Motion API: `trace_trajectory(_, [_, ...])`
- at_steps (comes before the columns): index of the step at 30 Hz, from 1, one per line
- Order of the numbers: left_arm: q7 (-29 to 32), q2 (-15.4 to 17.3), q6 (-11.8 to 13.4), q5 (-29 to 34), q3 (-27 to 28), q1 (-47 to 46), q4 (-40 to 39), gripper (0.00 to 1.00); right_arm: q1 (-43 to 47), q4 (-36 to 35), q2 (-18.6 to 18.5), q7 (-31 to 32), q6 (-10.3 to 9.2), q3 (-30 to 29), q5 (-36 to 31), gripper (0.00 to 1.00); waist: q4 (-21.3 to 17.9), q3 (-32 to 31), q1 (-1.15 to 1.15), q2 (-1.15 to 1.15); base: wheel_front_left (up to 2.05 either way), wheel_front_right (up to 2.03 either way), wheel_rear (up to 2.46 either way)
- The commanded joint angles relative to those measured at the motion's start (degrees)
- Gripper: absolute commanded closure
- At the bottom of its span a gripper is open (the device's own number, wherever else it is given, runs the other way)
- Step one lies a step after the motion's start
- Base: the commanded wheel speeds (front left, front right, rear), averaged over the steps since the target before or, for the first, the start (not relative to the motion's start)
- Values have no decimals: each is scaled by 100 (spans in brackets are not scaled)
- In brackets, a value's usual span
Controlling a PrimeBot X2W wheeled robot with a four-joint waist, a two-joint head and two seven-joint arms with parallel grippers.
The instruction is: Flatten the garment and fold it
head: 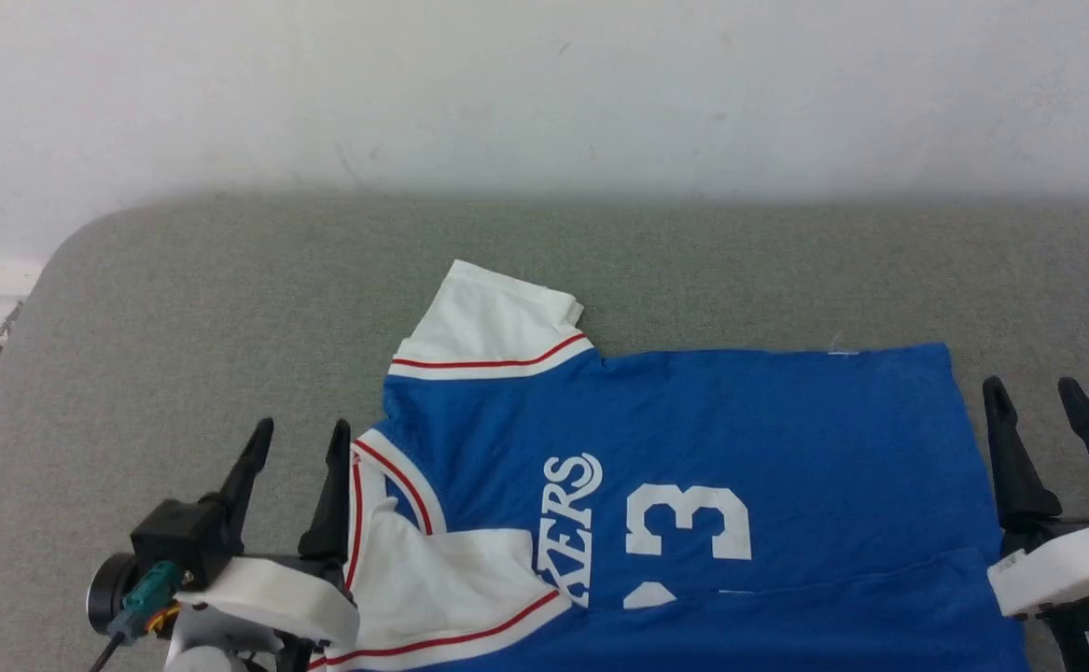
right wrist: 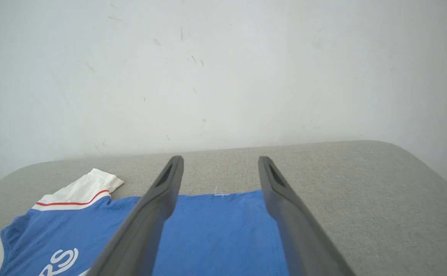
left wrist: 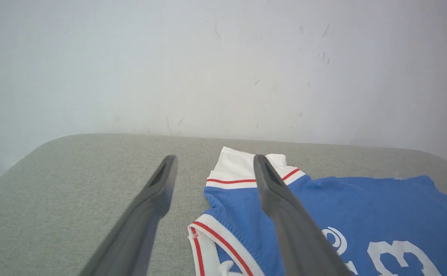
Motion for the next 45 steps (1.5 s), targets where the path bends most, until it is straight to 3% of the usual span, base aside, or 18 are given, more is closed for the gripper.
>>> trace_trajectory(1, [-36, 41, -65, 95, 58, -155, -42, 0, -15, -58, 4, -205, -4, 86, -13, 0, -99, 116, 0, 0, 0, 0, 0])
trace_trajectory(6, [109, 284, -316, 194, 57, -666, -84, 0, -106, -71, 71, -835, -4, 362, -66, 0, -382, 444, 0, 0, 0, 0, 0])
trace_trajectory(10, [575, 555, -453, 221, 88, -1241, -56, 0, -196, 0, 142, -1072, -4, 483, -173, 0, -699, 826, 0, 0, 0, 0, 0])
trace_trajectory(18, [2472, 1026, -824, -47, 14, -2734, 584, 0, -593, 111, 279, -1353, -4, 763, -258, 0, -1407, 1791, 0, 0, 0, 0, 0])
trace_trajectory(25, [4117, 1330, -1464, -394, -160, -4187, 1330, 0, -943, 400, 380, -1599, -4, 1000, -288, 0, -1835, 2393, 0, 0, 0, 0, 0])
trace_trajectory(28, [4744, 1379, -1623, -572, -216, -4676, 1685, 0, -1060, 508, 397, -1673, -4, 1098, -362, 0, -1968, 2527, 0, 0, 0, 0, 0])
trace_trajectory(32, [5839, 1435, -1563, -844, -281, -5066, 2184, 0, -1162, 592, 440, -1742, -4, 1200, -388, 0, -2109, 2632, 0, 0, 0, 0, 0])
trace_trajectory(36, [6549, 1583, -1471, -873, -369, -5307, 2376, 0, -1214, 667, 486, -1787, -4, 1233, -394, 0, -2209, 2705, 0, 0, 0, 0, 0])
trace_trajectory(45, [6936, 1820, -1431, -797, -480, -5355, 2559, 0, -1238, 763, 535, -1849, -4, 1278, -405, 0, -2249, 2801, 0, 0, 0, 0, 0])
